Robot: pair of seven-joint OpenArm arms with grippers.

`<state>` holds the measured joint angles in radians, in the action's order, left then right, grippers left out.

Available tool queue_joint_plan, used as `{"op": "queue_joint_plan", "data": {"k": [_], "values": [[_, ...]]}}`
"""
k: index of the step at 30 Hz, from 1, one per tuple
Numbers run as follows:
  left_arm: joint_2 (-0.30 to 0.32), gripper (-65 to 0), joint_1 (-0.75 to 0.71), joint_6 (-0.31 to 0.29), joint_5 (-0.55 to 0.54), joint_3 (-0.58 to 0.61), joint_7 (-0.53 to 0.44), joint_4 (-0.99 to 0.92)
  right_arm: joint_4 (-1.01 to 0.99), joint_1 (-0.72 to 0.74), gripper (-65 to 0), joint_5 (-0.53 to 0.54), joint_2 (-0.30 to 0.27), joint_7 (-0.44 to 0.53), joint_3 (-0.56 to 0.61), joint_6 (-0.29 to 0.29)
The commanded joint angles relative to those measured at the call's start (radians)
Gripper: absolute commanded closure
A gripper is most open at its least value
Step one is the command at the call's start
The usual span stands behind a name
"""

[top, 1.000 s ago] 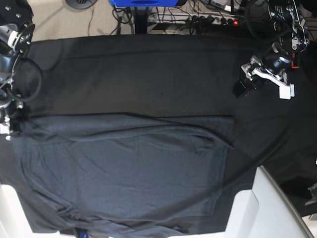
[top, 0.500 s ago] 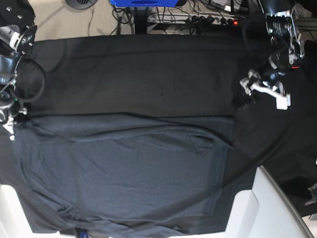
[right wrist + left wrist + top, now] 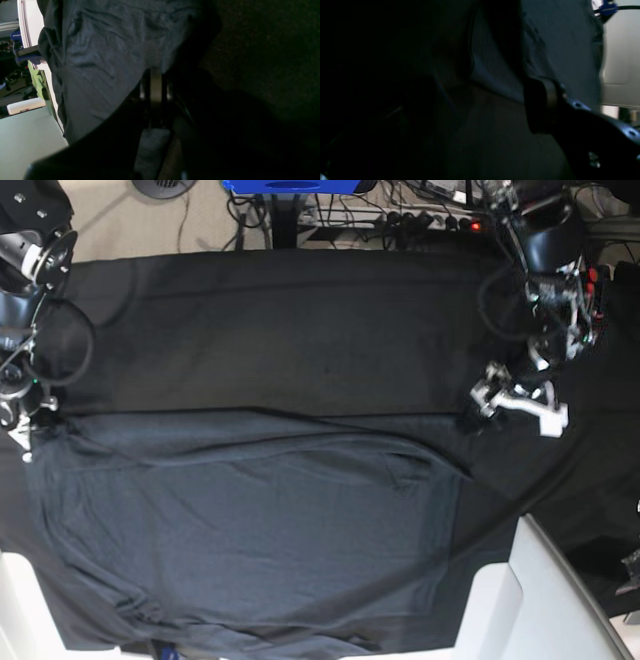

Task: Fold the T-shirt properly
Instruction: 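Regrasp the folded edge with the left gripper near the shirt's side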

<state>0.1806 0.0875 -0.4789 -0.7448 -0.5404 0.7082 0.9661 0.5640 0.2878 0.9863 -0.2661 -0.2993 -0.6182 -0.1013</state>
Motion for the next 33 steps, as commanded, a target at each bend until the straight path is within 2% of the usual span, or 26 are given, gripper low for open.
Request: {"op": "queue_joint_plan", "data": {"k": [1,4,7,14,16,23,25,29,33], "values": [[-0.013,-52.5,0.024,-0.011,0.017,0.001,-0.002,0.012,0.012,0.023,-0.2,0.007,-0.020,0.005,-0.004,-0.015],[-0.051,-52.5,0.051,-0.011,0.057,0.001,-0.003,0.009,0.012,0.023,-0.2,0.007,-0.020,0.005,-0.004,-0.015],[-0.060,-52.3,0.054,-0.011,0.057,-0.001,-0.003,0.009,0.012,0.023,-0.2,0.007,-0.022,0.005,-0.004,-0.015],[-0.051,-52.3,0.071,-0.010,0.055,-0.004,-0.083,-0.078,0.012,0.023,-0.2,0.007,-0.026,0.004,-0.004,-0.015],[-0.051,-52.3,0.071,-0.010,0.055,-0.043,-0.098,-0.106,0.012,0.023,-0.2,0.007,-0.026,0.004,-0.004,-0.015],[-0.036,-51.8,0.074,-0.010,0.060,-0.082,-0.098,-0.137,0.012,0.023,-0.2,0.007,-0.026,0.004,-0.002,-0.015],[-0.034,-46.4,0.074,-0.005,0.060,-0.082,-0.098,-0.137,0.012,0.023,-0.2,0.007,-0.026,0.004,-0.002,-0.015],[-0.034,-28.1,0.074,0.055,0.058,-0.077,-0.098,-0.137,0.012,0.024,-0.2,0.007,-0.026,0.004,-0.002,-0.015],[-0.036,-18.8,0.076,0.056,0.055,-0.082,-0.095,-0.137,0.012,0.024,-0.2,0.007,-0.026,0.004,-0.002,-0.015]]}}
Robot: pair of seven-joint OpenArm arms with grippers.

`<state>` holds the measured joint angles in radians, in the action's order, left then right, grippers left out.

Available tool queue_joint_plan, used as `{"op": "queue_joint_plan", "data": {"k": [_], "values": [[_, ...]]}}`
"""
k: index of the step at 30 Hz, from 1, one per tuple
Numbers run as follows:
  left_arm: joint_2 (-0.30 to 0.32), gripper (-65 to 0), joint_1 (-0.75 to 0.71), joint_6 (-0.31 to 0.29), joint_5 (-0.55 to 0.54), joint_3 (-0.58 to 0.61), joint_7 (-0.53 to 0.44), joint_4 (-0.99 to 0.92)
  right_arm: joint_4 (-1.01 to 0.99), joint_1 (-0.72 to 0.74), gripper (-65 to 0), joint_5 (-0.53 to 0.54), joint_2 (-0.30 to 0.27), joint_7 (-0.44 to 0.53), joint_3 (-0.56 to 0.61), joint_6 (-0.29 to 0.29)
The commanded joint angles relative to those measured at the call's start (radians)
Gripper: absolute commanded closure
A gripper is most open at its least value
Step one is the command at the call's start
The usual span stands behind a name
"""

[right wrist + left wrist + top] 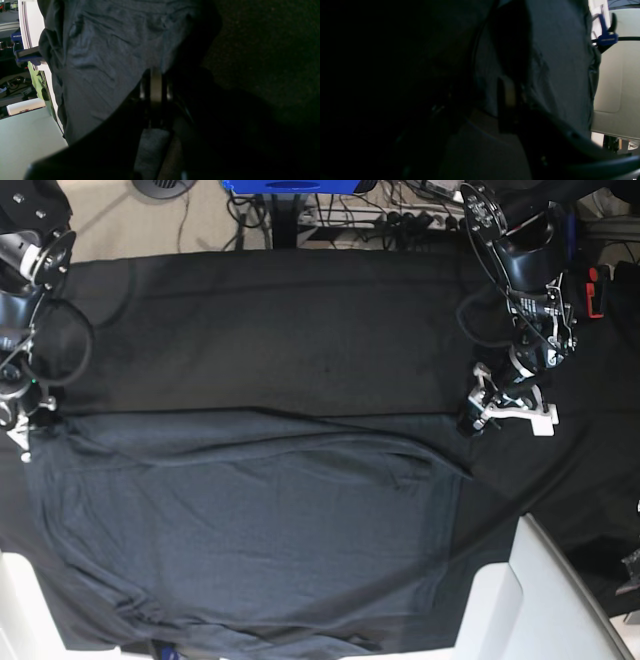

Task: Fold the T-shirt properly
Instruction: 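Regrasp the folded edge with the left gripper near the shirt's side, then pull the folded layer with both grippers back toward the collar side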

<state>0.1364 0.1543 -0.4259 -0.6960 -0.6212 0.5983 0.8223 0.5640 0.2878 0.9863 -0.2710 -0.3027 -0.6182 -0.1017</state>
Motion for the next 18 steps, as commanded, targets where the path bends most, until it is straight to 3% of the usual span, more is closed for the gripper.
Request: {"op": "queue_joint_plan", "data": {"k": [1,6,9,13,18], "values": [[0.009,-17.4,0.009,0.003,0.006,-0.001,0.016,0.007,0.012,0.024,-0.2,0.007,-0.021,0.006,-0.002,-0.014],[0.015,-10.0,0.035,0.003,0.009,-0.001,0.016,-0.048,0.012,0.024,-0.2,0.007,-0.021,0.006,-0.002,-0.014],[0.015,0.0,0.064,0.003,0.011,-0.001,0.015,-0.097,0.012,0.024,-0.2,0.007,-0.021,0.006,-0.002,-0.014],[0.015,0.0,0.072,0.005,0.009,0.004,0.021,-0.105,0.012,0.024,-0.2,0.004,-0.021,0.004,0.002,-0.014],[0.016,0.0,0.083,0.005,0.005,-0.009,0.140,-0.037,0.037,0.024,-0.2,0.000,-0.024,-0.016,0.007,-0.014]]}}
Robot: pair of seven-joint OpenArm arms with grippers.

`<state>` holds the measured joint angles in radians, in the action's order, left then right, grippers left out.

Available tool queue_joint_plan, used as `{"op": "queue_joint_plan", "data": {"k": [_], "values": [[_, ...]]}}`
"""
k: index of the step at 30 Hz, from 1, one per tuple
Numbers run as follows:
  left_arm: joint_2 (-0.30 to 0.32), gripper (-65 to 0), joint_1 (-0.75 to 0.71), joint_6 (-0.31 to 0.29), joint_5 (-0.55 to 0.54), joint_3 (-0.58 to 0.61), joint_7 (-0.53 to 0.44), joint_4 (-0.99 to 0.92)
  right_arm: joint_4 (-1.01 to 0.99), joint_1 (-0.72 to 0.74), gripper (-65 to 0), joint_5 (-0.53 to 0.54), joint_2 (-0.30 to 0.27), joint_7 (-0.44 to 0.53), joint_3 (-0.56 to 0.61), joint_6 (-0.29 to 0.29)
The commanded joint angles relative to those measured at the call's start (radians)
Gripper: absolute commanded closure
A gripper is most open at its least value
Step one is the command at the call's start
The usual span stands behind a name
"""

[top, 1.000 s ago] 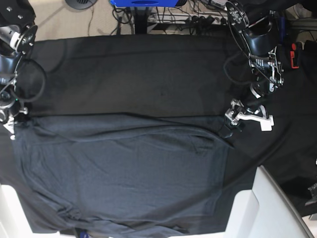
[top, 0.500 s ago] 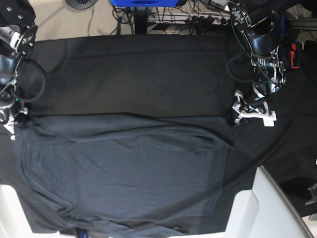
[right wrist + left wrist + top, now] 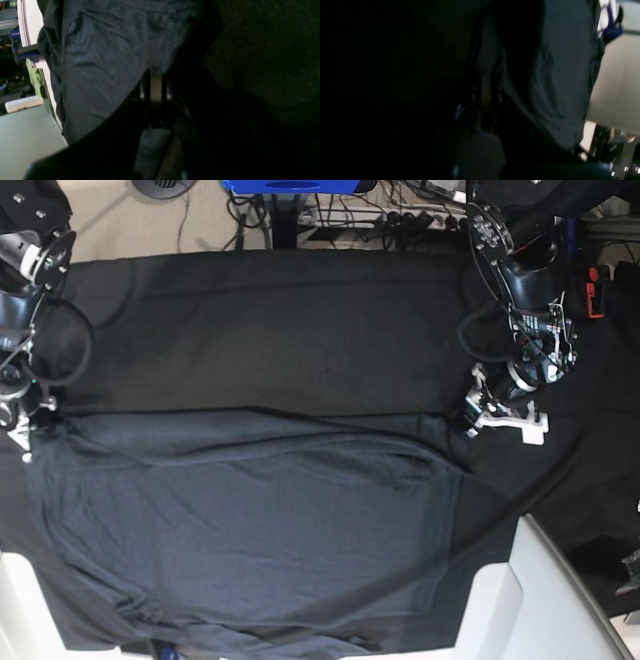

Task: Fold the T-shirt properly
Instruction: 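Pull the folded layer with both grippers back toward the collar side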

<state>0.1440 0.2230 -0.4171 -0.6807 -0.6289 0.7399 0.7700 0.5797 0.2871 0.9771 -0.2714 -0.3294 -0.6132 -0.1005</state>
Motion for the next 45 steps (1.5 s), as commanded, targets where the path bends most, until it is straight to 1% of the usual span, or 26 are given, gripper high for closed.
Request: {"op": "queue_joint_plan", "data": {"k": [1,4,7,8,11,12,16,19,22,25,28,32,34,37,38,40,45], "values": [[0.009,0.0,0.013,-0.004,-0.010,-0.022,0.019,0.038,0.043,0.024,-0.2,0.009,-0.030,0.006,0.002,-0.015],[0.009,0.0,0.013,-0.003,-0.003,-0.105,0.106,0.085,0.101,0.022,-0.2,0.009,-0.032,-0.020,0.002,-0.014],[0.027,0.0,0.011,-0.003,-0.003,-0.122,0.177,0.131,0.135,0.022,-0.2,0.009,-0.033,-0.047,0.002,-0.011],[0.029,0.0,0.011,-0.003,-0.003,-0.124,0.192,0.141,0.151,0.022,-0.2,0.009,-0.033,-0.055,0.002,0.006],[0.041,0.0,-0.004,-0.003,-0.004,-0.127,0.232,0.165,0.197,0.008,-0.2,0.009,-0.033,-0.075,0.002,0.081],[0.041,0.0,-0.009,-0.003,-0.004,-0.127,0.238,0.177,0.219,0.001,-0.2,0.009,-0.030,-0.075,0.002,0.097],[0.044,0.0,-0.032,-0.003,-0.006,-0.130,0.266,0.204,0.274,-0.035,-0.2,0.015,-0.029,-0.076,0.002,0.106],[0.055,0.0,-0.044,-0.003,-0.009,-0.130,0.303,0.222,0.274,-0.050,-0.2,0.015,-0.029,-0.107,-0.007,0.106],[0.053,0.0,-0.083,-0.003,-0.009,-0.130,0.309,0.271,0.274,-0.076,-0.2,0.016,-0.029,-0.130,-0.007,0.106],[0.050,0.0,-0.122,-0.003,-0.009,-0.130,0.310,0.335,0.276,-0.105,-0.2,0.016,-0.027,-0.130,-0.009,0.106],[0.050,0.0,-0.155,-0.003,-0.009,-0.130,0.310,0.374,0.282,-0.133,-0.2,0.016,-0.012,-0.130,-0.009,0.106],[0.050,0.0,-0.201,-0.003,-0.010,-0.125,0.310,0.423,0.406,-0.202,-0.2,0.016,-0.001,-0.130,-0.009,0.106],[0.050,0.0,-0.228,-0.003,-0.010,-0.124,0.310,0.451,0.464,-0.230,-0.2,0.016,0.024,-0.130,-0.009,0.109],[0.050,0.0,-0.264,-0.003,-0.010,-0.124,0.310,0.487,0.526,-0.280,-0.2,0.016,0.034,-0.130,-0.009,0.170],[0.050,0.0,-0.273,-0.003,-0.010,-0.124,0.310,0.497,0.540,-0.295,-0.2,0.016,0.036,-0.130,-0.009,0.181],[0.050,0.0,-0.288,-0.003,-0.010,-0.124,0.310,0.515,0.561,-0.322,-0.2,0.022,0.048,-0.130,-0.009,0.184],[0.049,0.0,-0.330,-0.004,-0.010,-0.122,0.310,0.563,0.612,-0.400,-0.2,0.105,0.054,-0.130,-0.009,0.190]]}}
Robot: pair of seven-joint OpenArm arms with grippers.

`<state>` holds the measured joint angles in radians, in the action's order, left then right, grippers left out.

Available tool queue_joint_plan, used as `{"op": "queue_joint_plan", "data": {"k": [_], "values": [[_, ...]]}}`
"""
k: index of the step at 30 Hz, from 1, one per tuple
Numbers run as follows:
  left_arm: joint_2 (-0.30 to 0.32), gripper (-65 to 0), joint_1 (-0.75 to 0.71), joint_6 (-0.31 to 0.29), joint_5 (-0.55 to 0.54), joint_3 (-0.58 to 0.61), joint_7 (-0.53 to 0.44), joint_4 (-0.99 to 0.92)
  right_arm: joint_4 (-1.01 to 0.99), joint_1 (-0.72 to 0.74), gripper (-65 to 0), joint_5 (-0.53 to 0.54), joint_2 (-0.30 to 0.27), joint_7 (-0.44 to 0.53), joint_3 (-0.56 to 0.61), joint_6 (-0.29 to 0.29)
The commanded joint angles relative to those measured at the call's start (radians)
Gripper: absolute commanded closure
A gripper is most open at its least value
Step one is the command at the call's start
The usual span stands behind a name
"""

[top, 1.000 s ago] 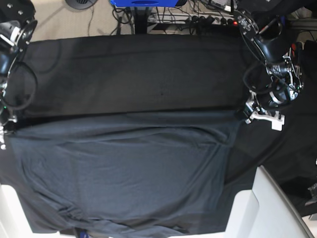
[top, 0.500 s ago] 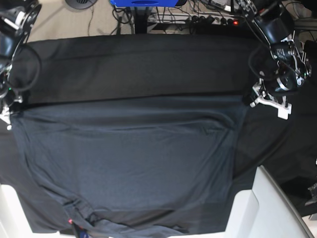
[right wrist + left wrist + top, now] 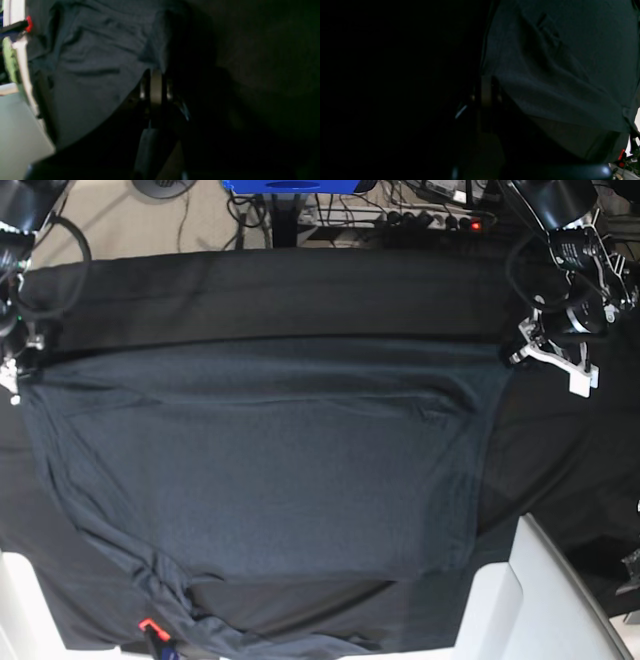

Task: Fold the T-shirt properly
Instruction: 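Pull the folded layer with both grippers back toward the collar side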

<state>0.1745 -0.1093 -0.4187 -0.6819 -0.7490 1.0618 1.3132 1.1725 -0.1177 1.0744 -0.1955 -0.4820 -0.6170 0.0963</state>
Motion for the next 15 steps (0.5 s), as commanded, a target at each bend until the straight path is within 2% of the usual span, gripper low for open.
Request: {"op": "queue_joint_plan", "data": {"k": [1,15], "values": [[0.017,0.0,-0.005,-0.003,-0.009,-0.002,-0.012,0.027,0.028,-0.009,-0.2,0.014,-0.022,0.022,-0.005,-0.007],[0.004,0.0,-0.126,-0.009,-0.011,-0.002,-0.012,0.142,0.117,-0.168,-0.2,0.016,0.012,0.022,-0.083,-0.014]]}}
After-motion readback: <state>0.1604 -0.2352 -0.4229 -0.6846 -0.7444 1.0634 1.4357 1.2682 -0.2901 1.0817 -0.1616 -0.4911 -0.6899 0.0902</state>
